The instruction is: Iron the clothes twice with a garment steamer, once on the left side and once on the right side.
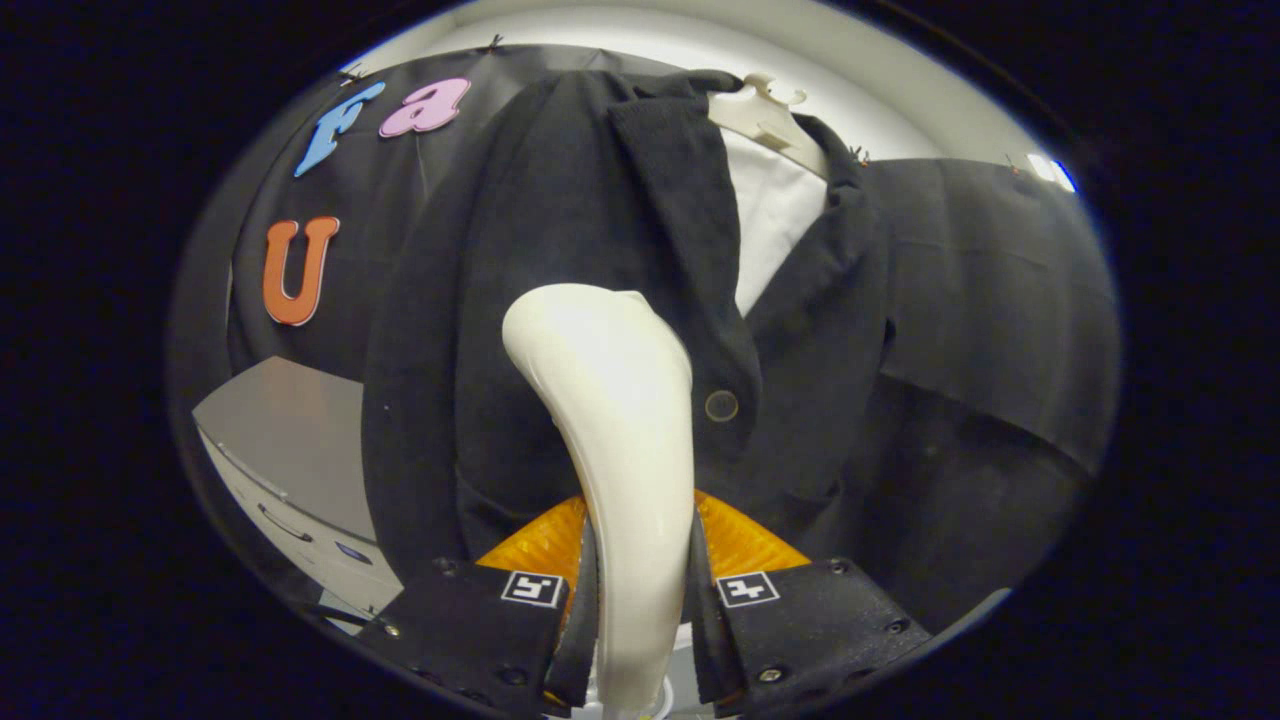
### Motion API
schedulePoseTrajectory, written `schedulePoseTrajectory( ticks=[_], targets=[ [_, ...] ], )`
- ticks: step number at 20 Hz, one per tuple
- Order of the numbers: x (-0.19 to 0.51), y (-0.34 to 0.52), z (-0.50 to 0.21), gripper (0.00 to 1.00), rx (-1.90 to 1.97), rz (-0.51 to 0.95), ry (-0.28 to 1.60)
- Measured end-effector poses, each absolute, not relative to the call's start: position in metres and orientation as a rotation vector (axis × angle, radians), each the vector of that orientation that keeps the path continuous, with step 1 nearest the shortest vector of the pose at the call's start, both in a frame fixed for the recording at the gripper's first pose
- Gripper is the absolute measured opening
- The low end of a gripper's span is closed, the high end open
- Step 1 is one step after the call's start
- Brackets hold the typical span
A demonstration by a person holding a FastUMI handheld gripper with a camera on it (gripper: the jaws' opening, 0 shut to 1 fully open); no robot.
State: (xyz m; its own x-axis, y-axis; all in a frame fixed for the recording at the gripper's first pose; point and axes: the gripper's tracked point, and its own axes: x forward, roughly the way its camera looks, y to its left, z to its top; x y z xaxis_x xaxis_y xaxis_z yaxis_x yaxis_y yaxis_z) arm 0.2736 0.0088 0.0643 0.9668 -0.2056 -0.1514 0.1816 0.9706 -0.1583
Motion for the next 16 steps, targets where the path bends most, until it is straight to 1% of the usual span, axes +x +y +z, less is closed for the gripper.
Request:
schedulePoseTrajectory(
  ticks=[5, 10, 16],
  targets=[
    [0.274, 0.004, 0.029, 0.42, -0.133, -0.184, 0.223],
    [0.275, 0.004, 0.008, 0.42, -0.122, -0.161, 0.264],
    [0.271, 0.007, -0.04, 0.42, -0.137, -0.152, 0.319]
  ],
)
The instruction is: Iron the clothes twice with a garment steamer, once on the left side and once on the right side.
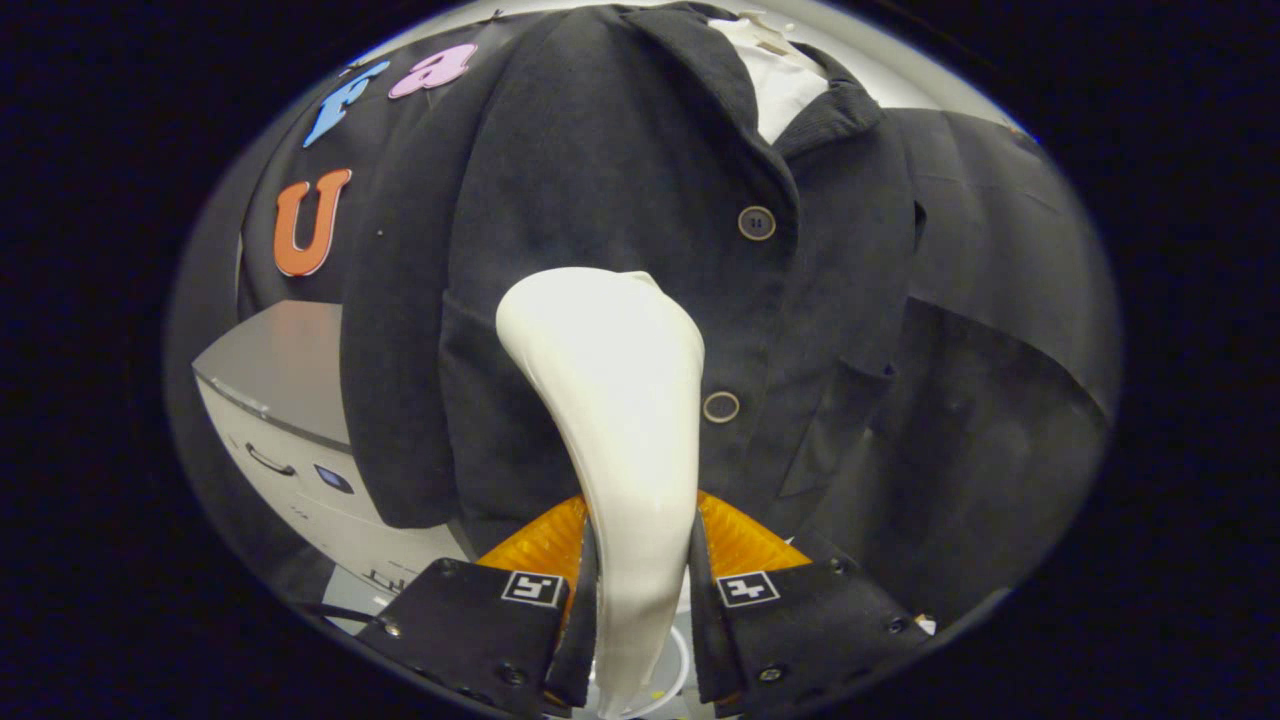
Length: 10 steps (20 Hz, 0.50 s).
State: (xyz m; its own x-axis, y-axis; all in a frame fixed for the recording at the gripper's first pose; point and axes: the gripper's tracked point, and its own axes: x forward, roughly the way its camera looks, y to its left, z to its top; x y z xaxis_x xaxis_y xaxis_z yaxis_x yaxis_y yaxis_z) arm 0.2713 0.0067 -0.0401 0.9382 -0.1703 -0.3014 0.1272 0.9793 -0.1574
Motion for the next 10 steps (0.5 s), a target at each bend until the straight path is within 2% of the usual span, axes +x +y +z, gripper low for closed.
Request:
schedulePoseTrajectory(
  ticks=[10],
  targets=[
    [0.266, 0.011, -0.117, 0.42, -0.19, -0.16, 0.429]
  ],
)
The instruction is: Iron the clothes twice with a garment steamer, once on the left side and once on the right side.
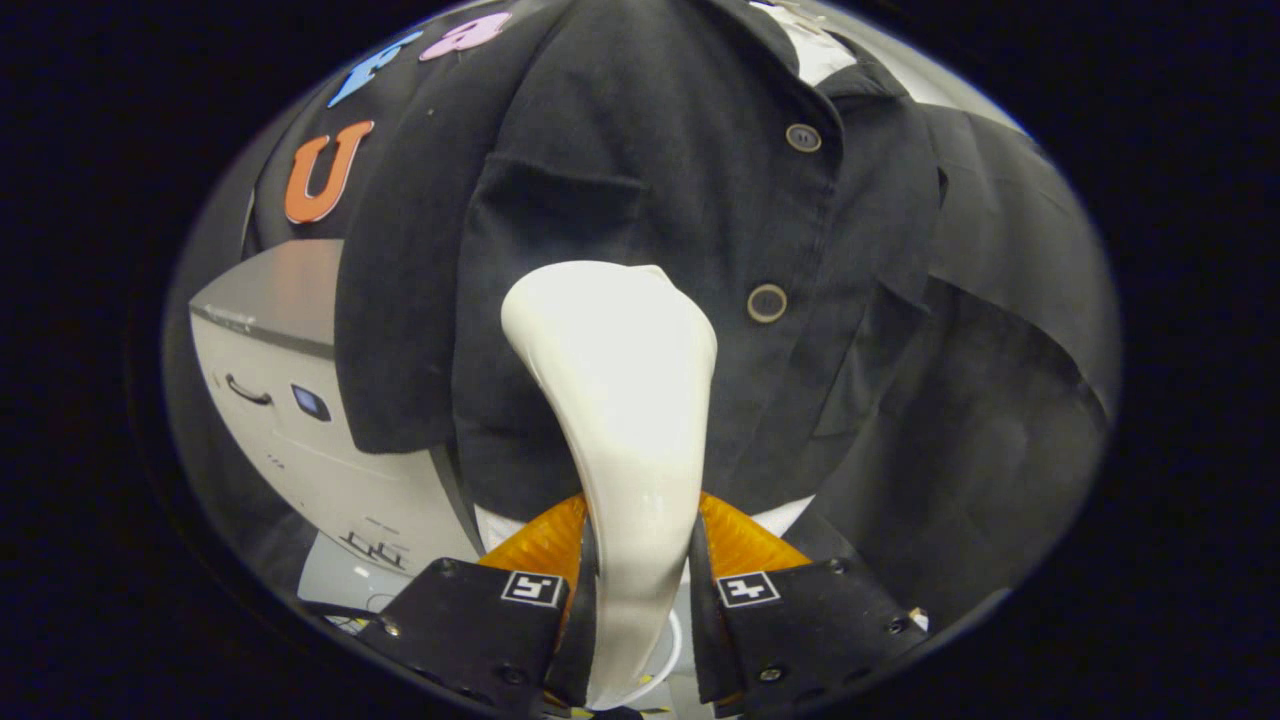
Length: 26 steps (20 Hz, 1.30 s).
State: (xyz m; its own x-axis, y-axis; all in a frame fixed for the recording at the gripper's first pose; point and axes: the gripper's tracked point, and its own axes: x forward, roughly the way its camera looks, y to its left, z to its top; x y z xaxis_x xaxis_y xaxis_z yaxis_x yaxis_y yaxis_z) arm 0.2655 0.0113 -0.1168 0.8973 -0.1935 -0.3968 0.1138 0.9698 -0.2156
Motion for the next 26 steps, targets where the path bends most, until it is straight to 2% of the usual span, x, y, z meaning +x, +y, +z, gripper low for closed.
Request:
schedulePoseTrajectory(
  ticks=[7, 11, 17, 22, 26],
  targets=[
    [0.249, 0.013, -0.18, 0.42, -0.189, -0.155, 0.544],
    [0.237, 0.013, -0.184, 0.42, -0.135, -0.159, 0.552],
    [0.198, -0.026, -0.123, 0.43, -0.018, -0.19, 0.446],
    [0.177, -0.1, -0.03, 0.42, 0.086, -0.252, 0.297],
    [0.186, -0.149, 0.044, 0.42, 0.145, -0.274, 0.183]
  ],
)
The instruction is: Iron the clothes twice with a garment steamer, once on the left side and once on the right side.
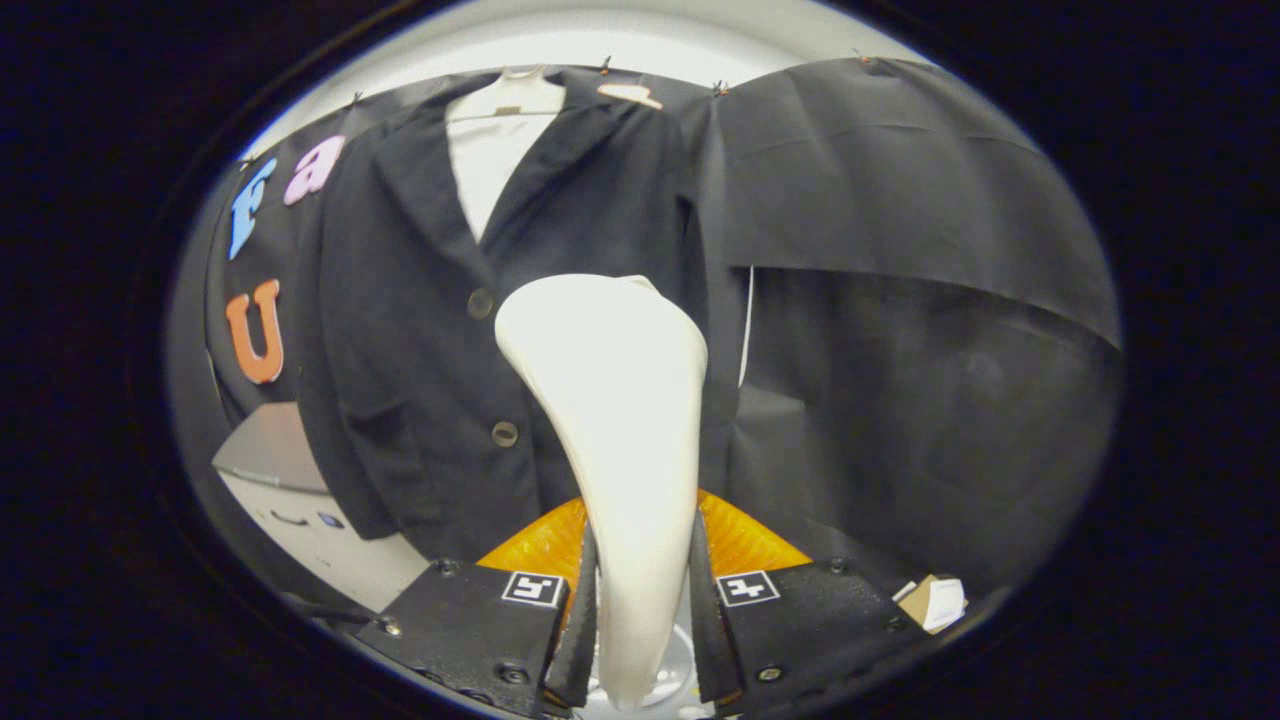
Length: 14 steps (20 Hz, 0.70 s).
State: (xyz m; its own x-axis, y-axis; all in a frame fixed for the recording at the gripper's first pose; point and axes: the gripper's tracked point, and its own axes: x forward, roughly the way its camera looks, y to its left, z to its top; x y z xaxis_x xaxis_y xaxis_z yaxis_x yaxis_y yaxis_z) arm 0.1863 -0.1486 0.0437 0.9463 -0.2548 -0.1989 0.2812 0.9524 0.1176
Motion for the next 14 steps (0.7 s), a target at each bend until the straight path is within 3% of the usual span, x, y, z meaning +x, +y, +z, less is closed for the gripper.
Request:
schedulePoseTrajectory(
  ticks=[6, 14],
  targets=[
    [0.219, -0.194, 0.138, 0.42, 0.203, -0.233, 0.071],
    [0.26, -0.193, 0.232, 0.42, 0.163, -0.162, -0.04]
  ],
)
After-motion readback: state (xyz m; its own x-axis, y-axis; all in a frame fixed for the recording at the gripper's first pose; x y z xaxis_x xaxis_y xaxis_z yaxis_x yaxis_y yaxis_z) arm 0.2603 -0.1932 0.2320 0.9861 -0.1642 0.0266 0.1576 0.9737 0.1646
